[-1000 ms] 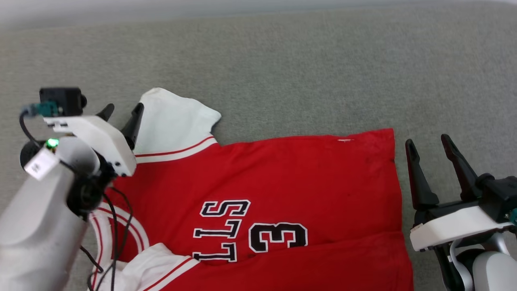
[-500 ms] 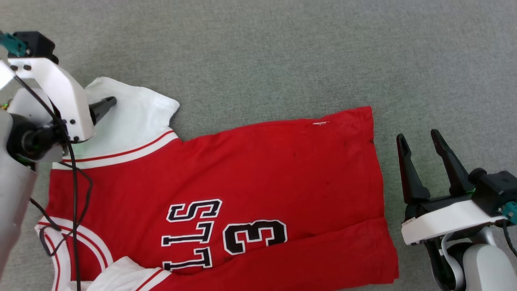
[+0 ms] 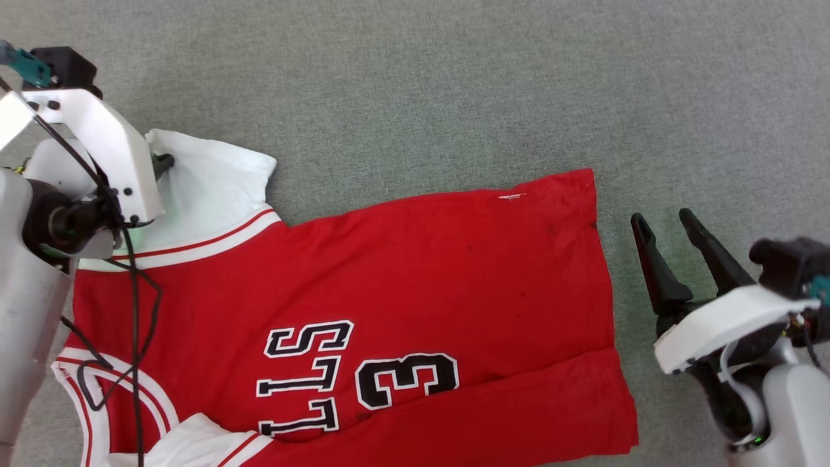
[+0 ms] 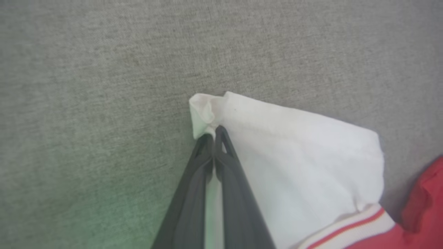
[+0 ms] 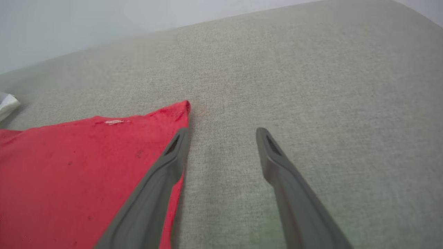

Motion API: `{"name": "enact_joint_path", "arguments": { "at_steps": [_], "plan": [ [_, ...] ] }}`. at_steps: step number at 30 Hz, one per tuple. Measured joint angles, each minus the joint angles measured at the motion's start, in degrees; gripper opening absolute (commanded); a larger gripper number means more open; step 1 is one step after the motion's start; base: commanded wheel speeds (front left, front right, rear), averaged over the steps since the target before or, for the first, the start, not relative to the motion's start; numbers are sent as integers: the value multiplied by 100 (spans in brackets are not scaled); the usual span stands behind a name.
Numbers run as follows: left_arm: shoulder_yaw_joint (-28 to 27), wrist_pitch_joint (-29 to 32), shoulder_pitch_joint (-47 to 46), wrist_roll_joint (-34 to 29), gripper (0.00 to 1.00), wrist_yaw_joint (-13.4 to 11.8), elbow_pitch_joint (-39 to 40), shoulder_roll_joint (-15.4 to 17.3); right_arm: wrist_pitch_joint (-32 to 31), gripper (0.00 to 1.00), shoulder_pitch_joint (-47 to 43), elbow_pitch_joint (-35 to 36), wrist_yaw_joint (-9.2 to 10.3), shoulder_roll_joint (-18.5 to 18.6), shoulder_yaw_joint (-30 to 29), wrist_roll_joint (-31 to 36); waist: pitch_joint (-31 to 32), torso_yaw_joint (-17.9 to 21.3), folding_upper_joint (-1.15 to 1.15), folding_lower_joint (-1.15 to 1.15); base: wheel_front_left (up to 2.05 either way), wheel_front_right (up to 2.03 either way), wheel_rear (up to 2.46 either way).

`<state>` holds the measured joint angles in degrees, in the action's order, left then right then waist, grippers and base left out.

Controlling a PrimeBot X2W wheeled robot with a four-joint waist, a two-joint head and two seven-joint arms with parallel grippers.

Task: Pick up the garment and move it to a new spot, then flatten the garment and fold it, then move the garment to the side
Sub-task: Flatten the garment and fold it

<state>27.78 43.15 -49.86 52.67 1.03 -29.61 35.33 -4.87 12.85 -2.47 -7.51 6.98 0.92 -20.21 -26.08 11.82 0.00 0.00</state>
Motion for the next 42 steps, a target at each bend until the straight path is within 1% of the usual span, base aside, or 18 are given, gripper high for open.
{"name": "enact_joint_path", "arguments": {
  "at_steps": [5, 10, 15, 20, 25, 26, 27, 28, 30, 33, 38, 42],
  "plan": [
    [77, -209, 26, -14, 0, 86, 141, -212, -1127, 100, 427, -252, 0, 749, 409, -682, 113, -191, 0, 1, 0, 0, 0],
    [124, -344, 28, -88, 0, 98, 383, -246, -2151, 100, 810, -357, 0, 1249, 723, -1199, 155, -457, 0, 1, 0, 0, 0],
    [141, -461, 1, -158, 0, 97, 684, -282, -2770, 100, 1318, -385, 0, 1506, 1080, -1322, 59, -716, 0, 1, 0, 0, 0],
    [157, -553, -4, -201, 0, 97, 870, -302, -3164, 100, 1771, -714, 0, 1694, 1436, -1367, -69, -904, 0, 1, 0, 0, 0],
    [168, -661, -4, -208, 0, 100, 959, -336, -3568, 100, 1986, -1107, 4, 1815, 1759, -1525, -140, -1022, 0, 0, 0, 0, 0],
    [166, -689, 3, -208, 0, 101, 965, -338, -3661, 75, 2018, -1163, 13, 1826, 1812, -1574, -141, -1035, 0, 0, 0, 0, 0],
    [162, -735, 12, -208, 0, 101, 967, -336, -3742, 35, 2034, -1215, 14, 1834, 1850, -1628, -137, -1041, 0, 0, 0, 0, 0],
    [156, -776, 19, -210, 0, 105, 967, -333, -3798, 0, 2064, -1249, 14, 1849, 1896, -1650, -130, -1045, 0, 0, 0, 0, 0],
    [133, -894, 37, -218, 0, 105, 956, -336, -3965, 0, 2081, -1336, 13, 1848, 1912, -1772, -101, -1049, 0, 0, 0, 0, 0],
    [109, -1023, 71, -250, 0, 107, 914, -327, -3943, 0, 2078, -1385, 9, 1813, 1931, -1875, -15, -1043, 0, 0, 0, 0, 0],
    [64, -1272, 177, -265, 0, 135, 879, -297, -3456, 0, 2024, -1358, -4, 1794, 1690, -1833, 240, -1038, 0, 0, 0, 0, 0],
    [-33, -1500, 398, -213, 0, 154, 900, -270, -3117, 0, 1835, -1232, -3, 1770, 1283, -1694, 508, -1049, 0, 1, 0, 0, 0]
  ]
}}
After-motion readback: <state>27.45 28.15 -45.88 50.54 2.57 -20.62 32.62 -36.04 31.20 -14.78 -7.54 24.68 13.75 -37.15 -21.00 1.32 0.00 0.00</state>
